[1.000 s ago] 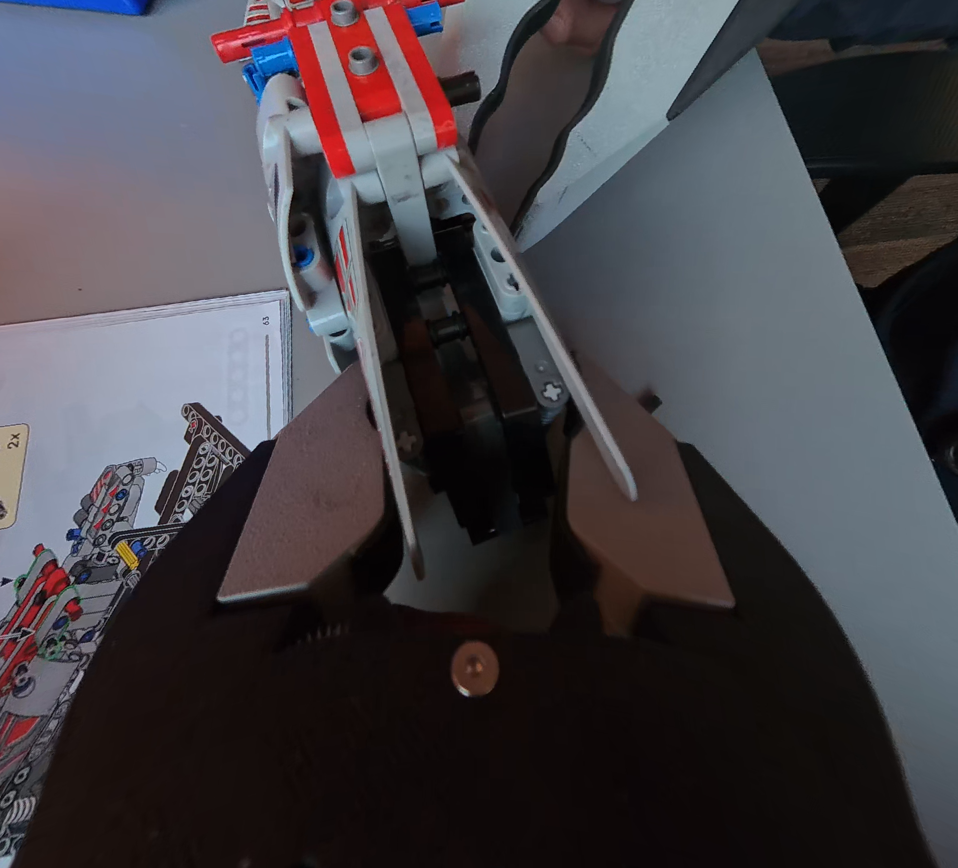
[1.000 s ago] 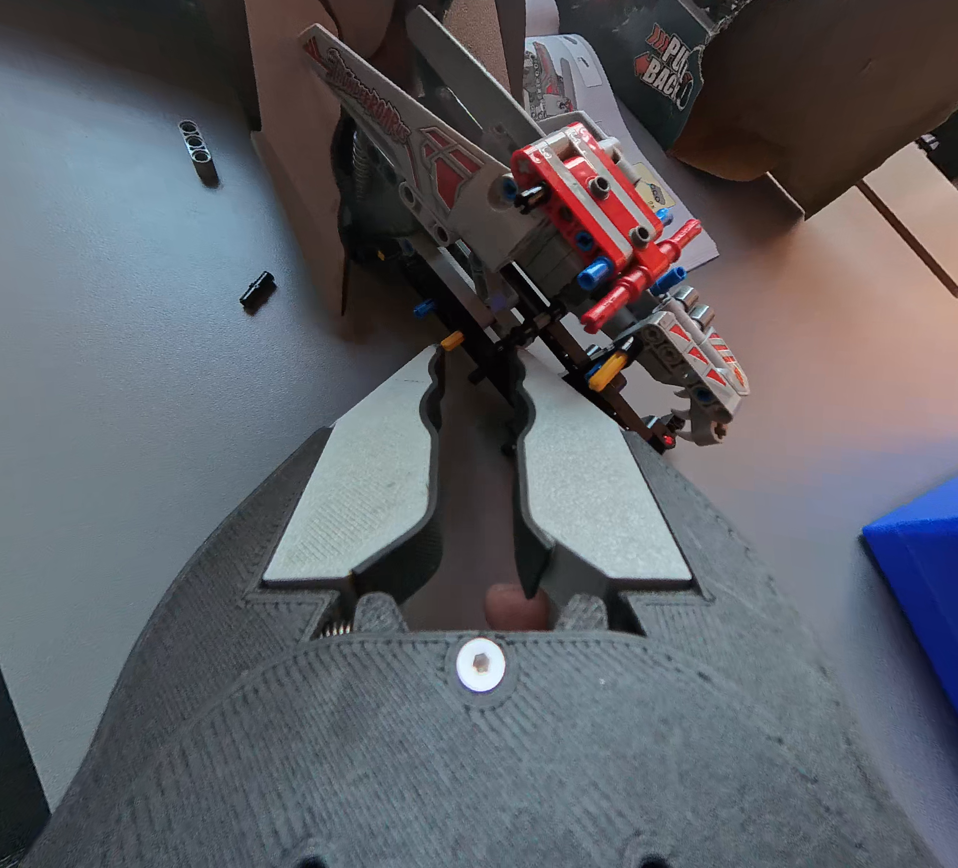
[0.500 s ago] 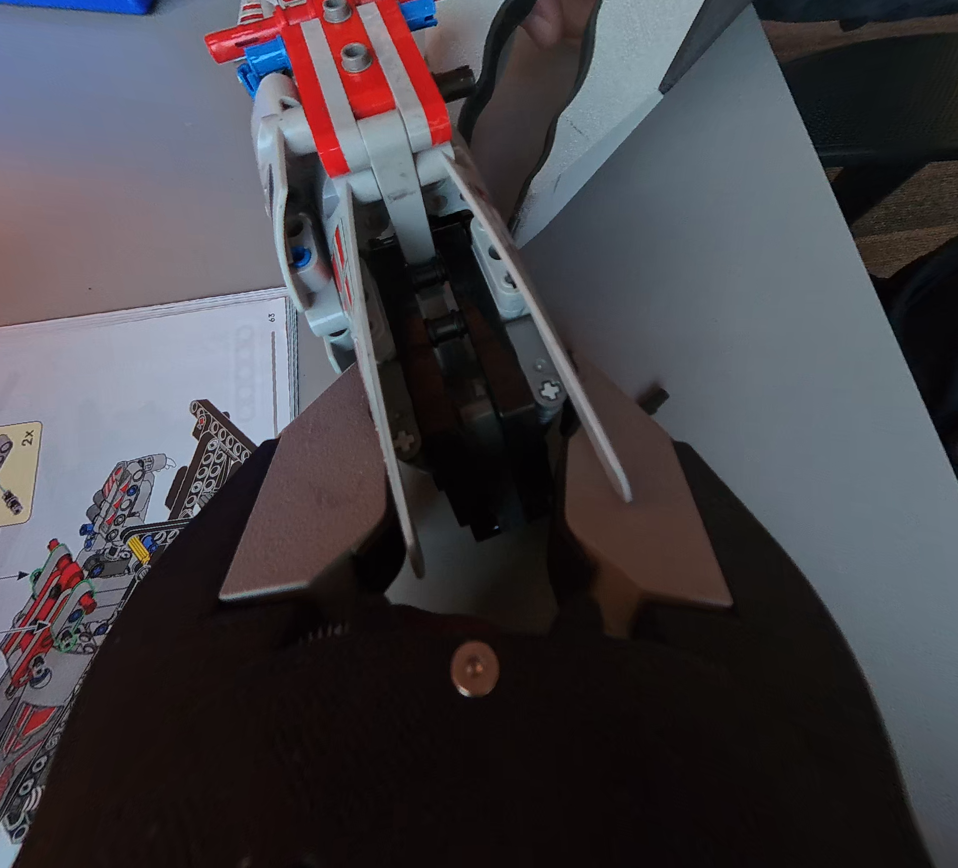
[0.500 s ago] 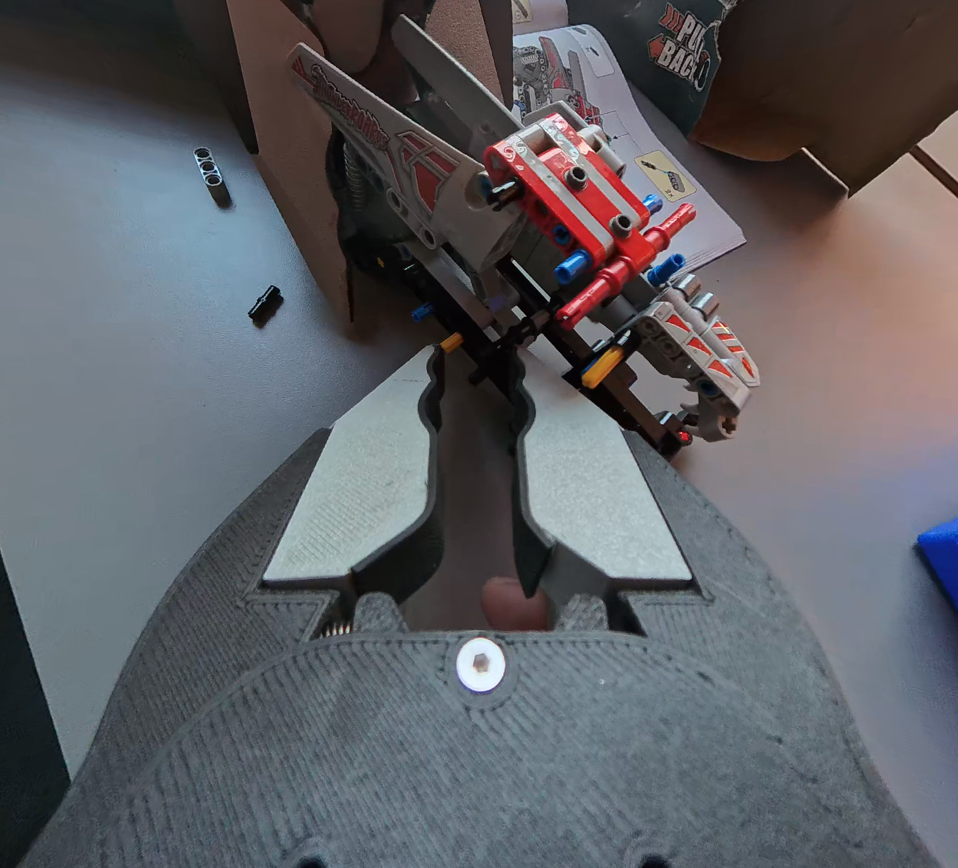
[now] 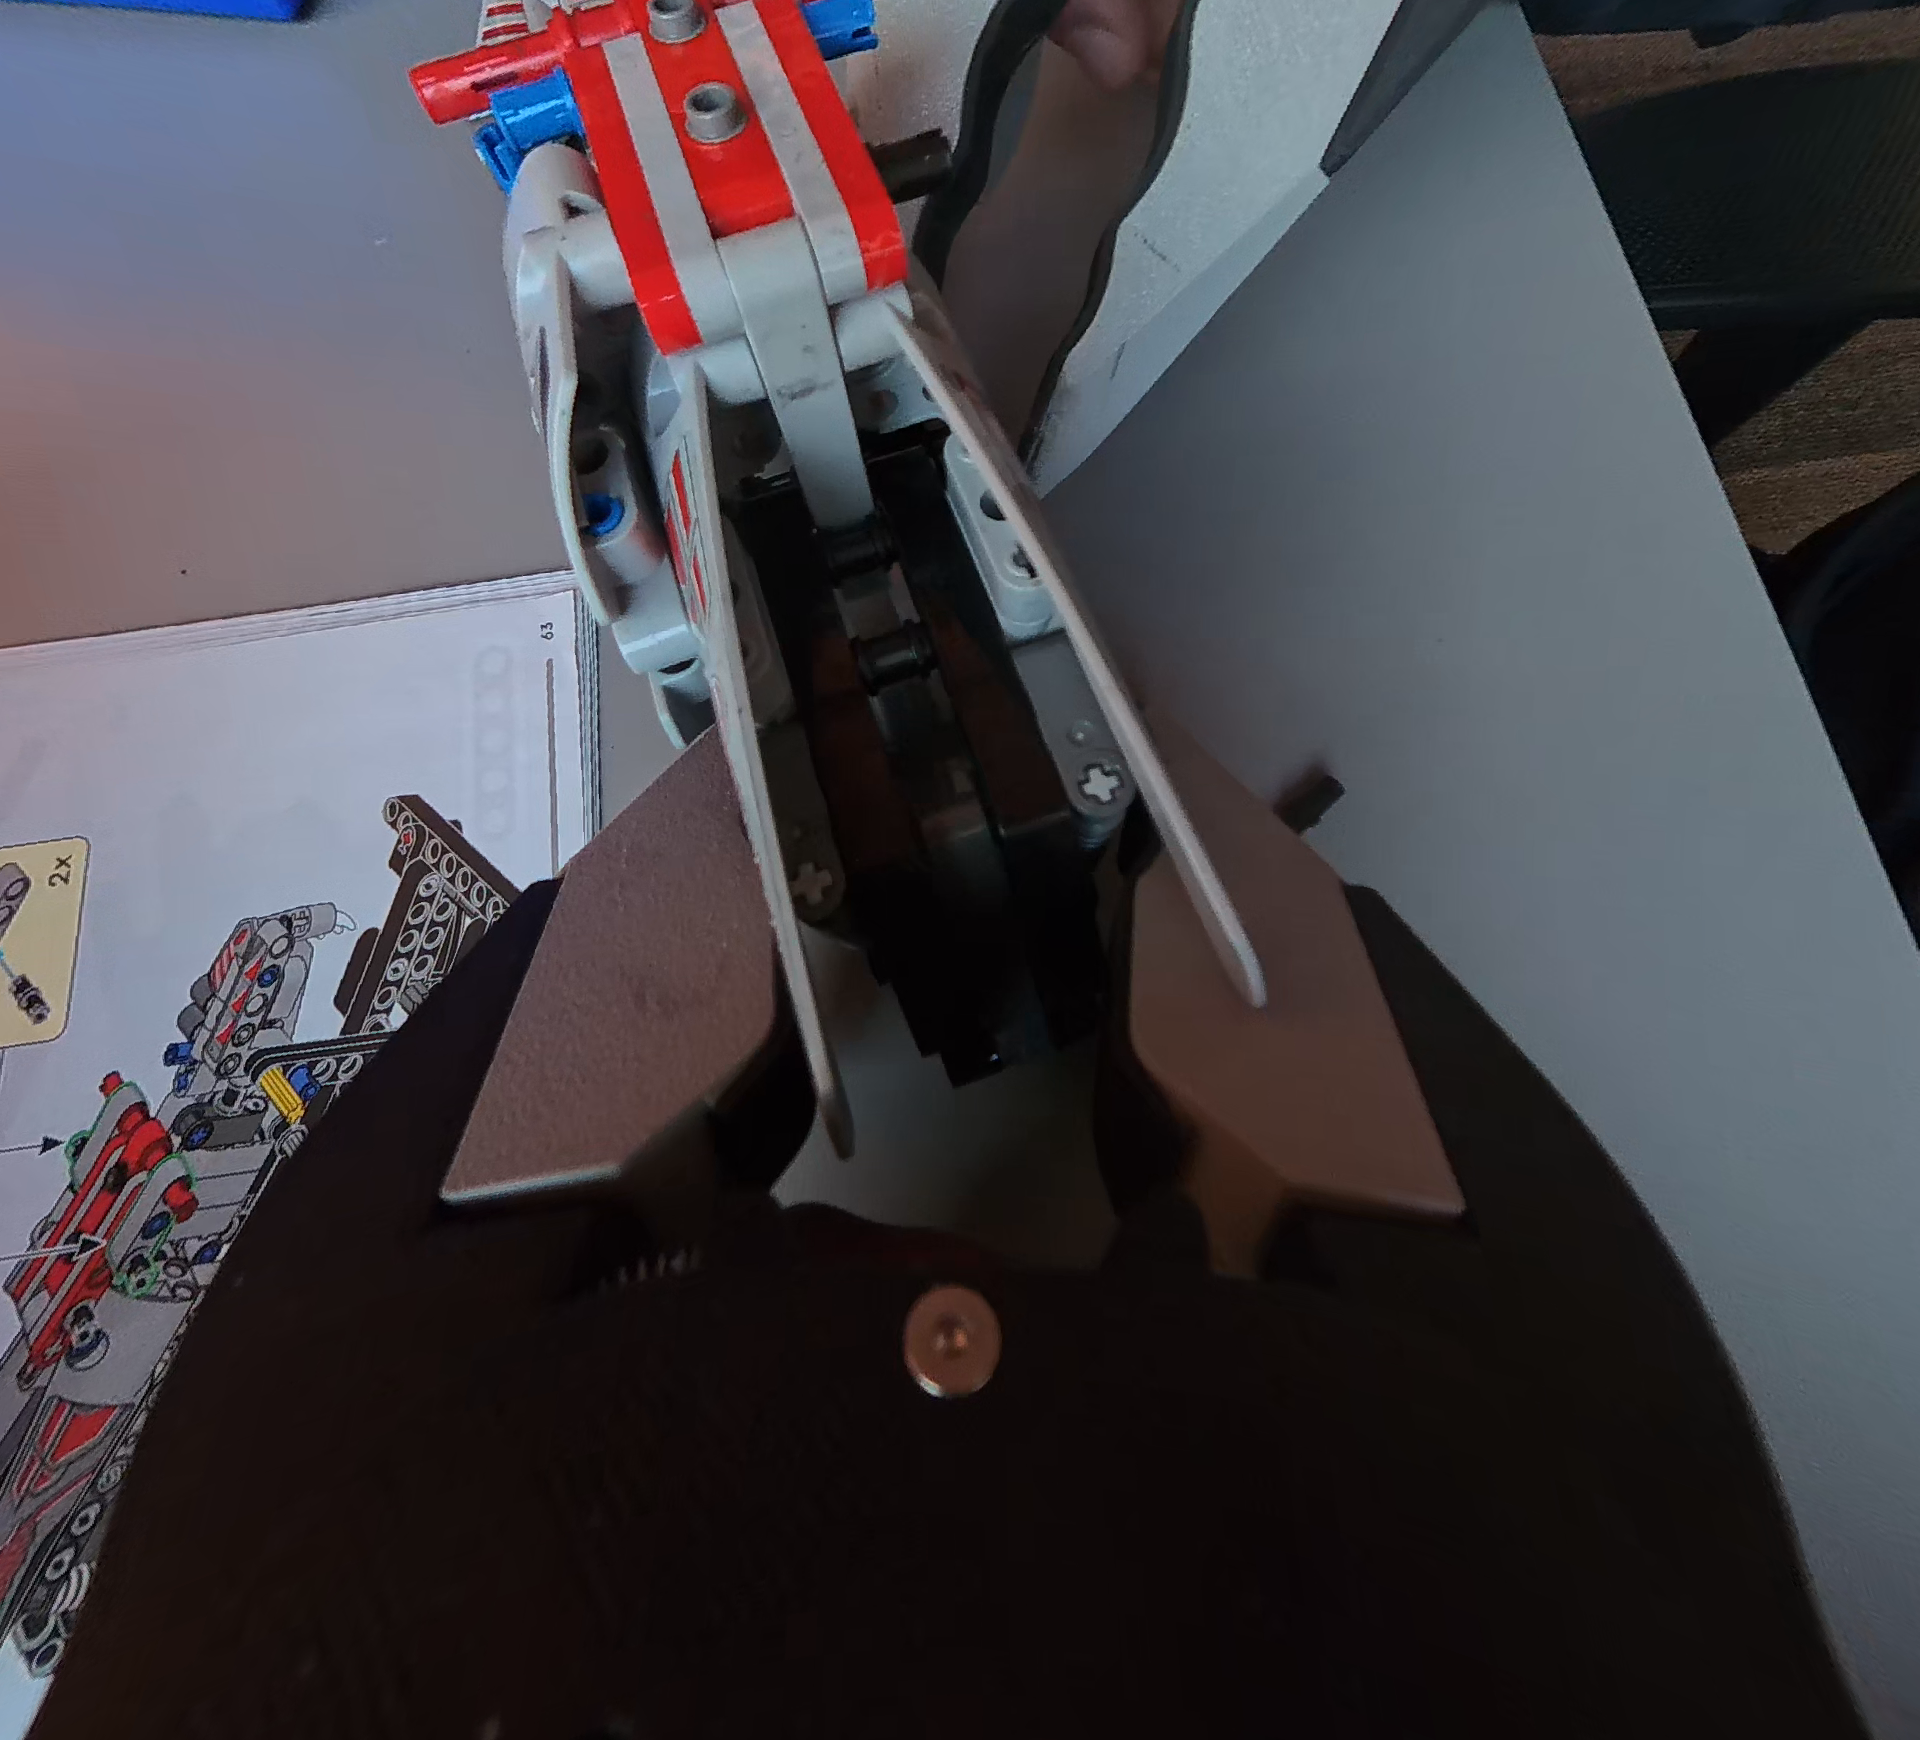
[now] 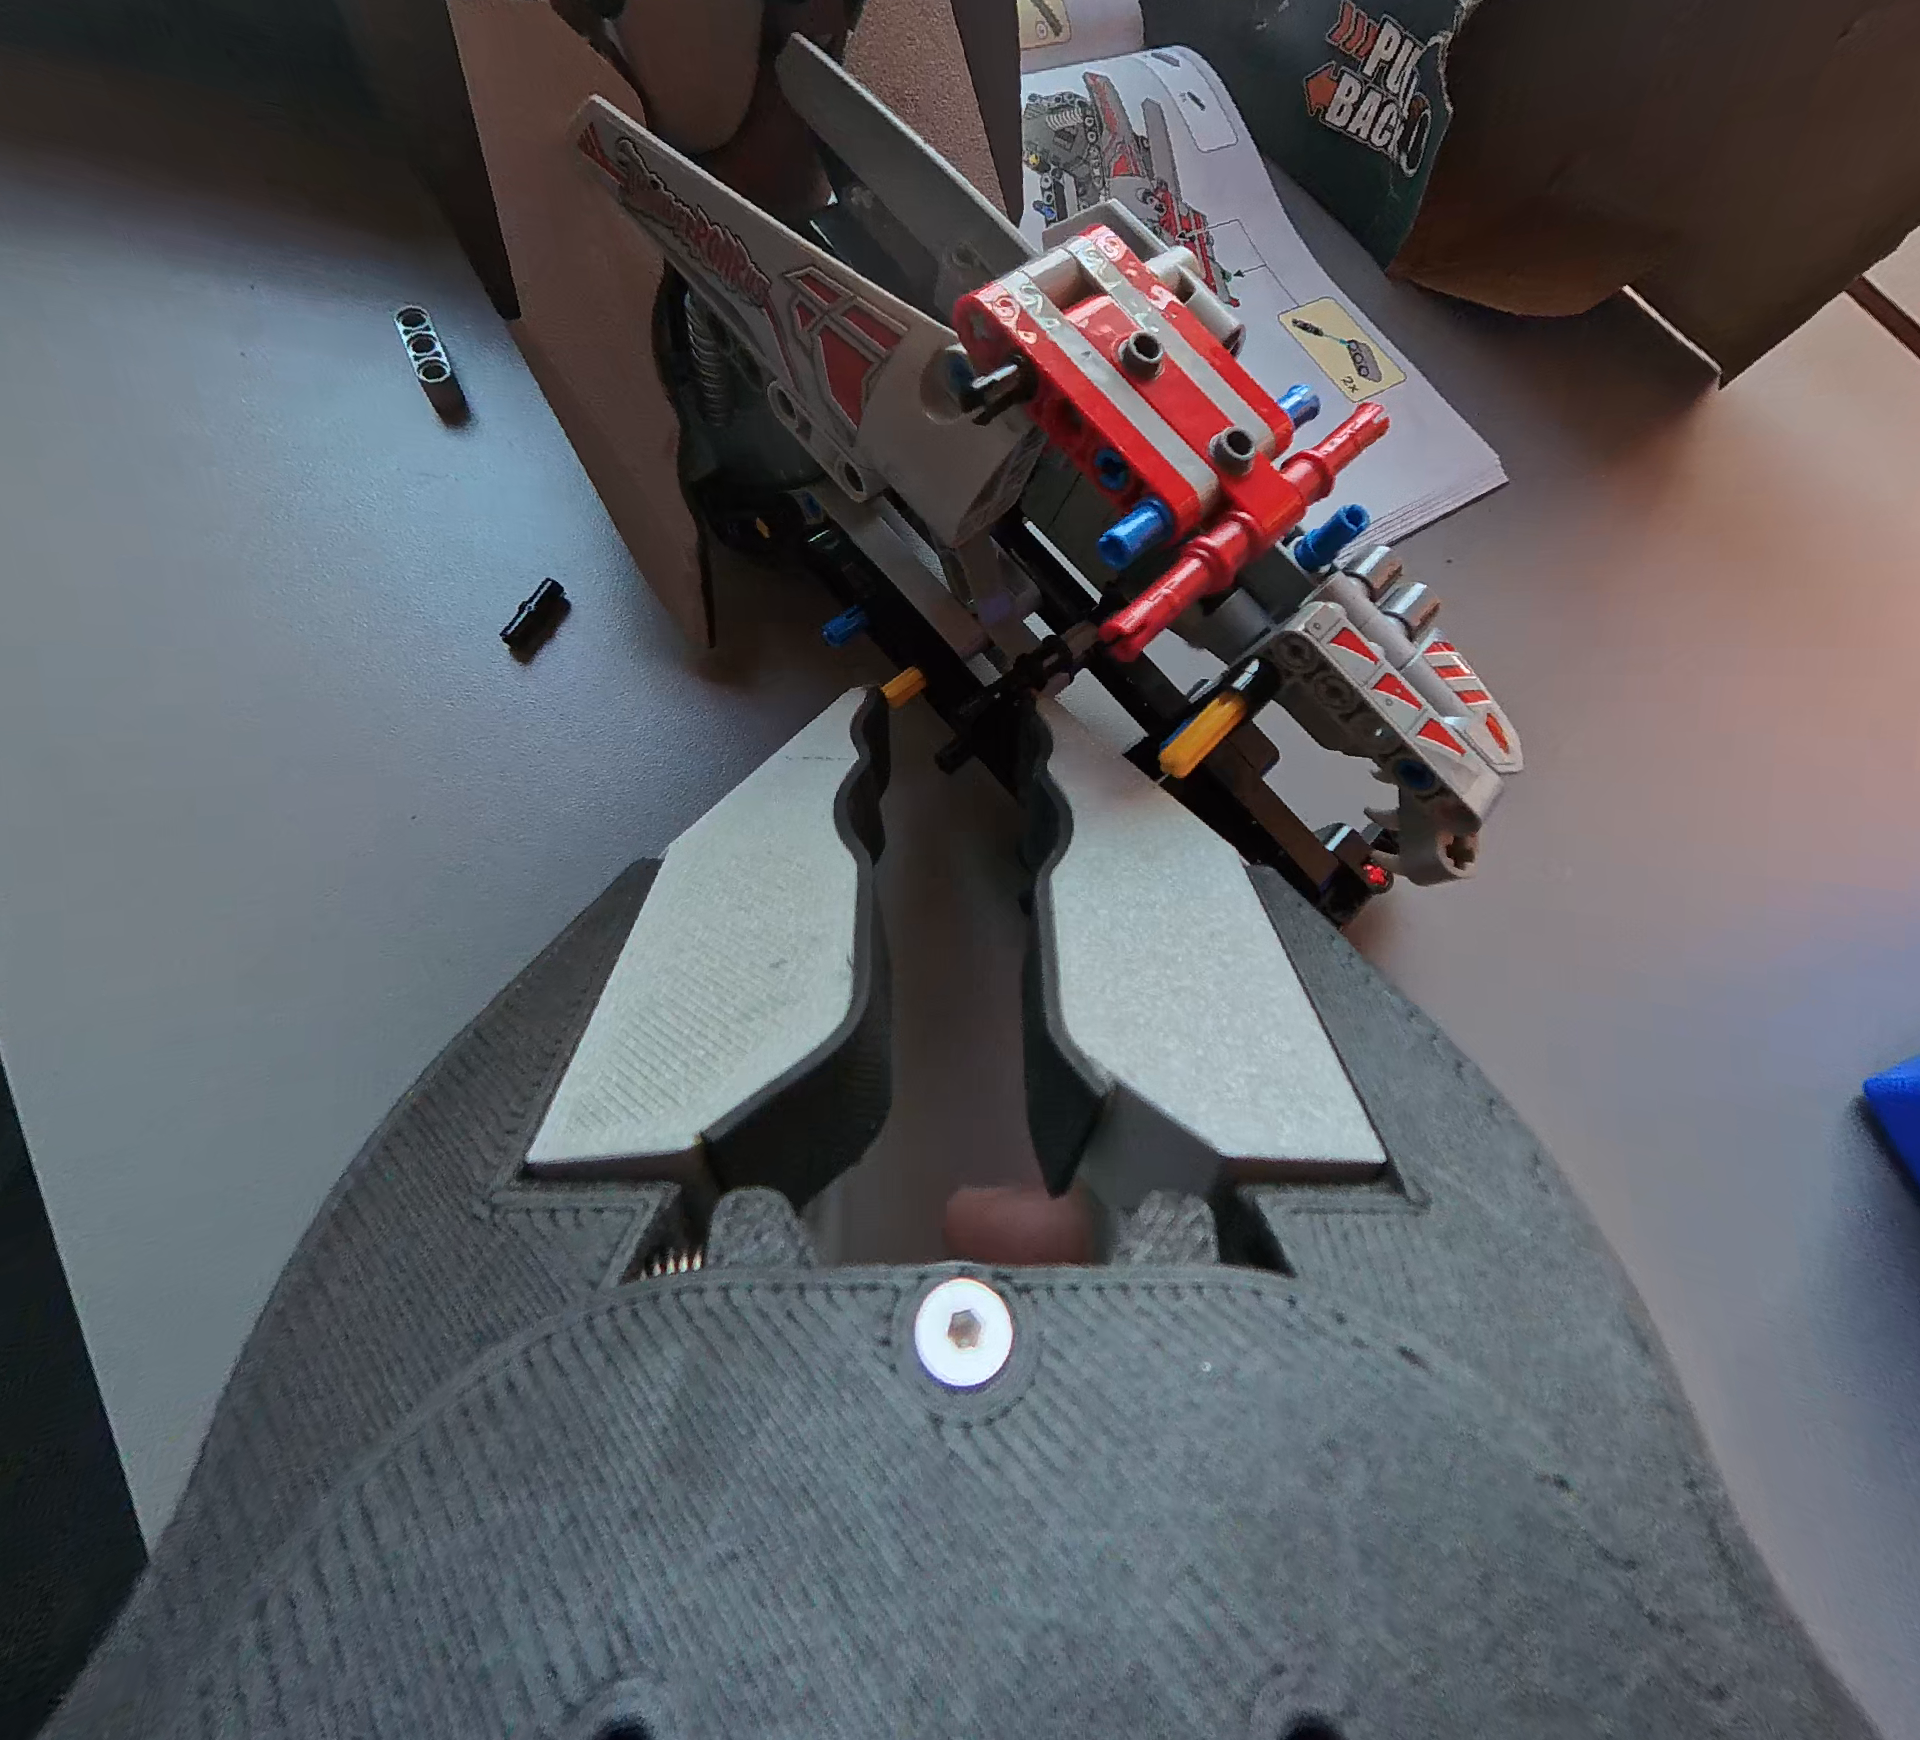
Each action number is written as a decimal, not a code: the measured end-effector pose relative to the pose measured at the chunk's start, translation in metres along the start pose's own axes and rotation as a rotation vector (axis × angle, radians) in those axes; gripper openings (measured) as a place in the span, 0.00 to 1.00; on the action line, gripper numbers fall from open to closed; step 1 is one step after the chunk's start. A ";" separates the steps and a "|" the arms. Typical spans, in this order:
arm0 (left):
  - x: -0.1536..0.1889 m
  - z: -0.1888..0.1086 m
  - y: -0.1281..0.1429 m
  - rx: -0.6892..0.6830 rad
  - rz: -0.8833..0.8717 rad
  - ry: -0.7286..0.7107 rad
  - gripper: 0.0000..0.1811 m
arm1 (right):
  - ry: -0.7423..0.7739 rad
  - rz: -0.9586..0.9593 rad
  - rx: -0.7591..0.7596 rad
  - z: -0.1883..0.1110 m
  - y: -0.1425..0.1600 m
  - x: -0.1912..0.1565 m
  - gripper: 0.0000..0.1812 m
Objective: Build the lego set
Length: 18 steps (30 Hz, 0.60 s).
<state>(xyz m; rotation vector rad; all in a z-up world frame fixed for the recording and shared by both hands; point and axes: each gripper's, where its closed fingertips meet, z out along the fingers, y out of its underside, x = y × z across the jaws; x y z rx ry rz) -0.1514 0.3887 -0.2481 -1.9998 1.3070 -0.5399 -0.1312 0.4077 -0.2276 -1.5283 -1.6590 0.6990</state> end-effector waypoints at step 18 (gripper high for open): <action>0.000 0.000 0.001 -0.014 0.003 -0.010 0.33 | 0.001 -0.016 0.000 0.001 0.000 0.000 0.12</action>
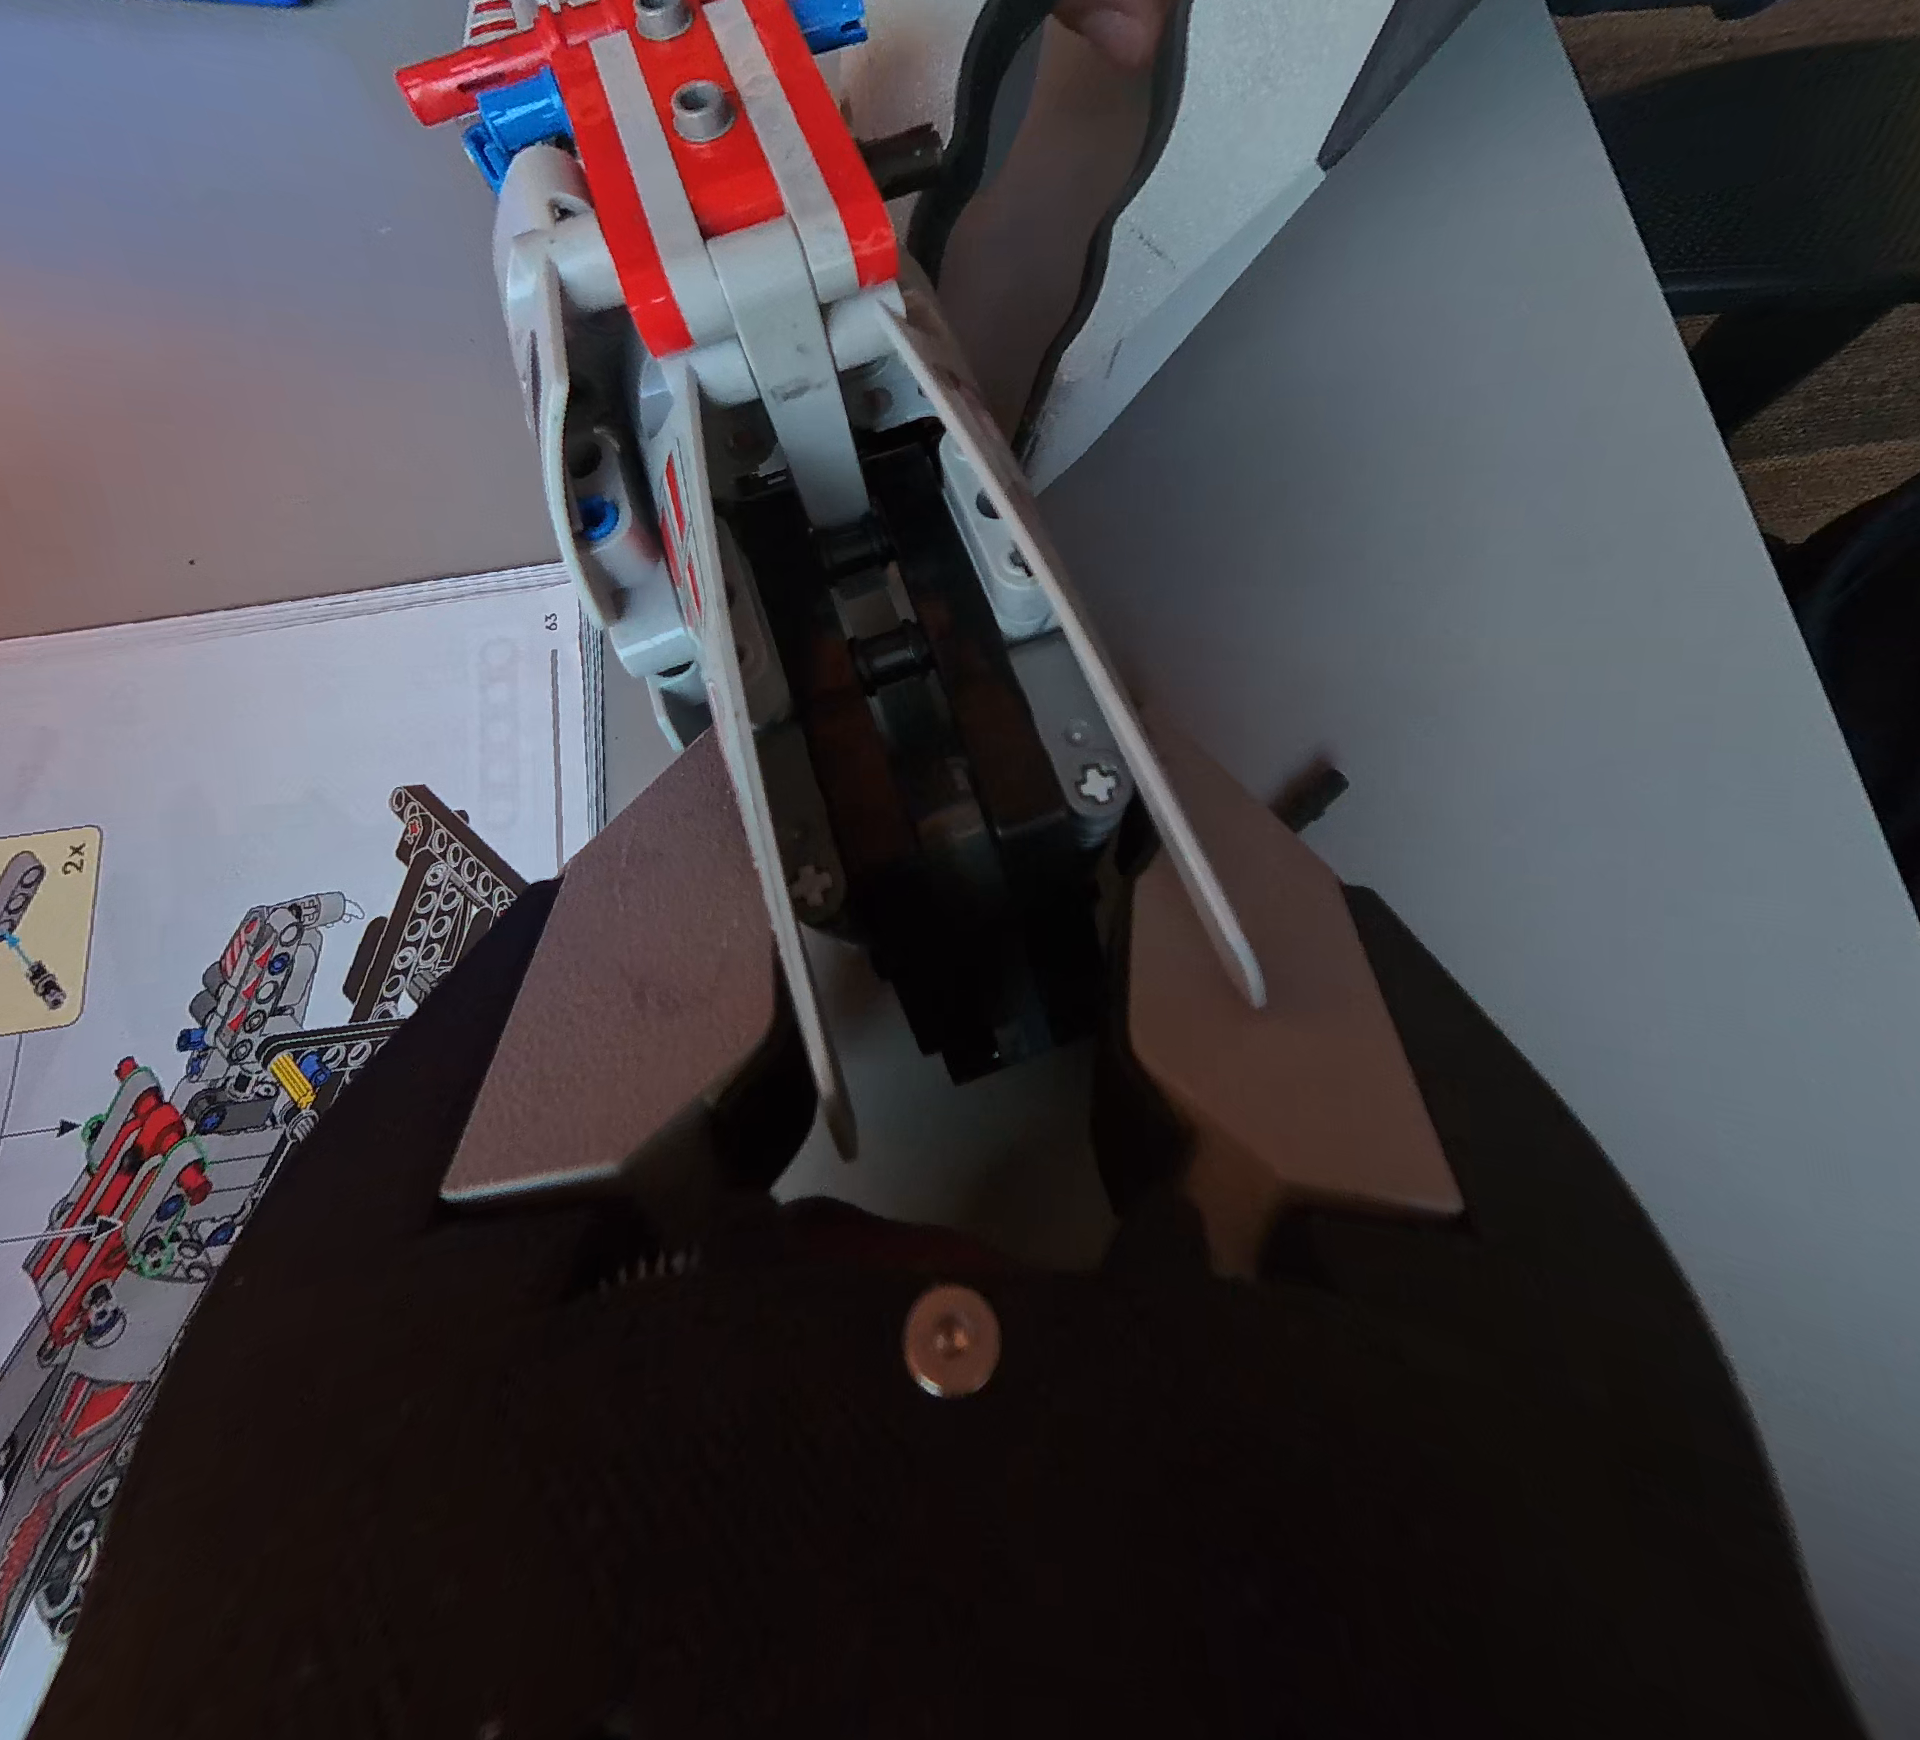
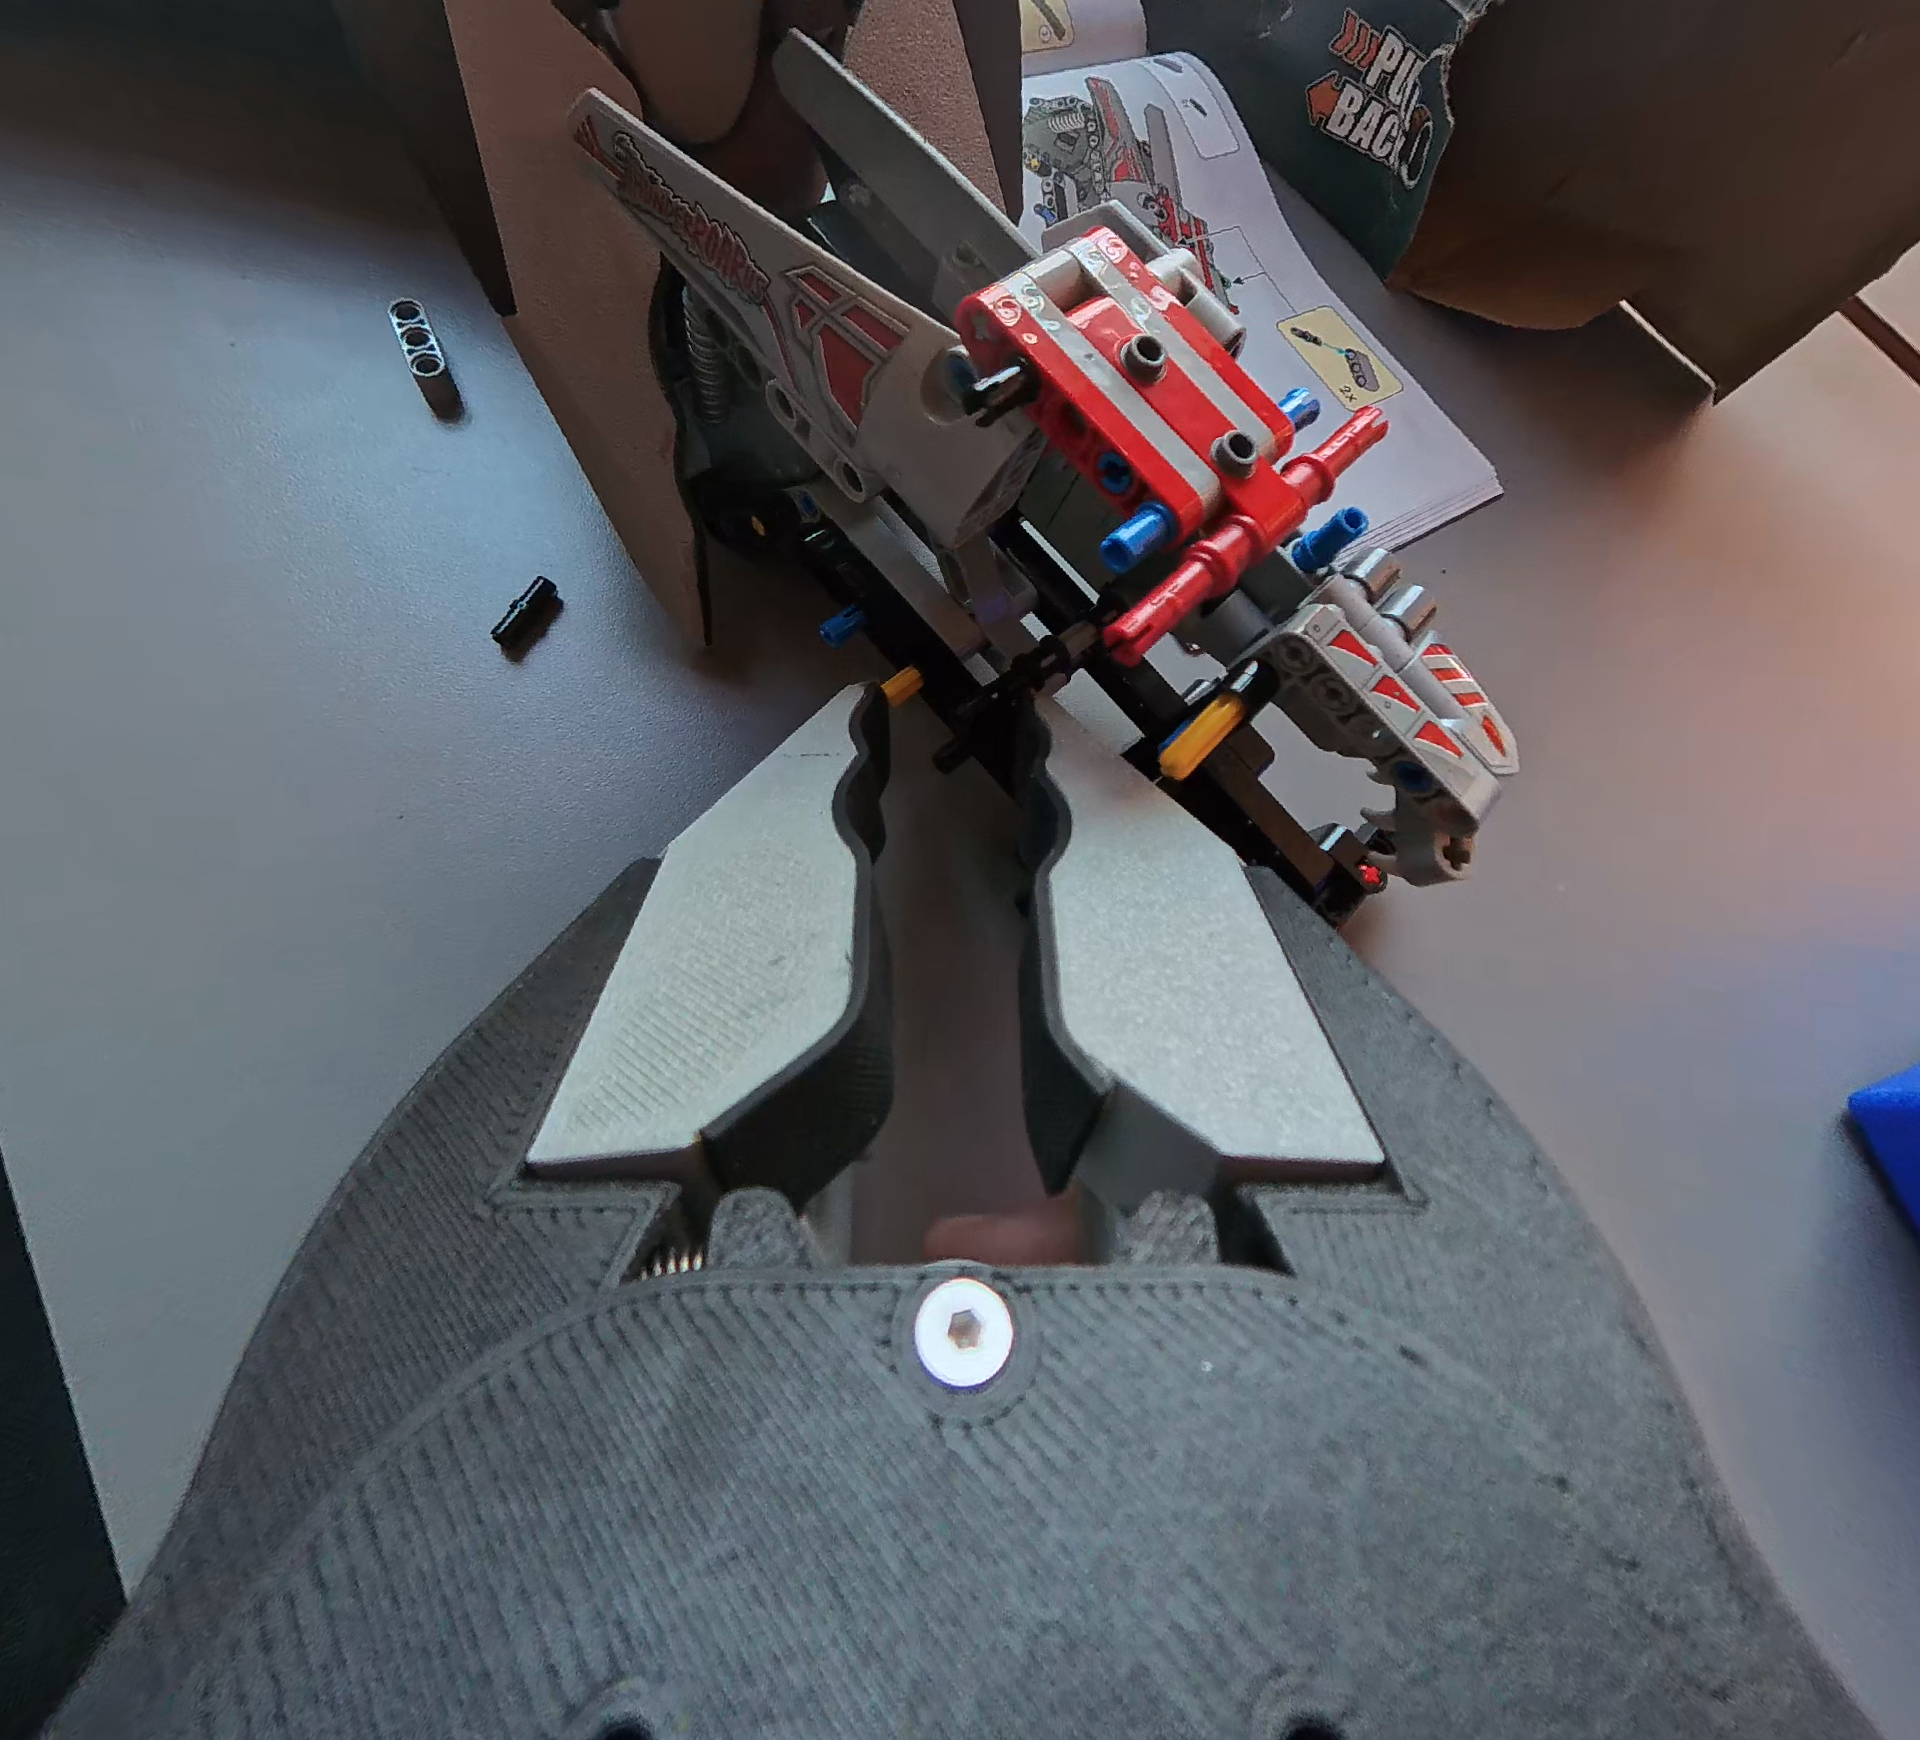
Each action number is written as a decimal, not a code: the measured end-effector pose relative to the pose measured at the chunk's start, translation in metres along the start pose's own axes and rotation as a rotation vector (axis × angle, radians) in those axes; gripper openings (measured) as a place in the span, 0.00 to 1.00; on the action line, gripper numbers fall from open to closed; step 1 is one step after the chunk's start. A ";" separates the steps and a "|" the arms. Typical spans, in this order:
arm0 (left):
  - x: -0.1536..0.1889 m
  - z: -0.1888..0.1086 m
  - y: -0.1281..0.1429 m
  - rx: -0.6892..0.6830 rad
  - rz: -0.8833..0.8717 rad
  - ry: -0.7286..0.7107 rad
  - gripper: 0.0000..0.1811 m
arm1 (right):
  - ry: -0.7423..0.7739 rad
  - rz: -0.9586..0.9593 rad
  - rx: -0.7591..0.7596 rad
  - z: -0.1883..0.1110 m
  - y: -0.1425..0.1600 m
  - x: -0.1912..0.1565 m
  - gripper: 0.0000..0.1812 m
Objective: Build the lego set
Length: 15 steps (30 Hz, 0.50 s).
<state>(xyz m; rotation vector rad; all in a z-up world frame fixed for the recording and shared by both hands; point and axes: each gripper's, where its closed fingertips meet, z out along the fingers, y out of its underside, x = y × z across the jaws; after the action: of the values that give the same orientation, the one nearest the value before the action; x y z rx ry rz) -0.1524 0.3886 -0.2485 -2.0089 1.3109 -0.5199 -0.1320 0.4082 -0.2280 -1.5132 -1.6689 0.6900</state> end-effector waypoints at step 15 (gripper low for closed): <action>-0.001 0.000 0.001 -0.014 -0.002 -0.020 0.34 | 0.019 0.001 -0.006 0.002 0.000 0.002 0.12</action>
<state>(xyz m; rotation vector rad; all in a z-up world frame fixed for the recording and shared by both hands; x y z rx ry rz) -0.1532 0.3894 -0.2489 -2.0212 1.3041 -0.4915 -0.1339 0.4107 -0.2284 -1.5203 -1.6574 0.6706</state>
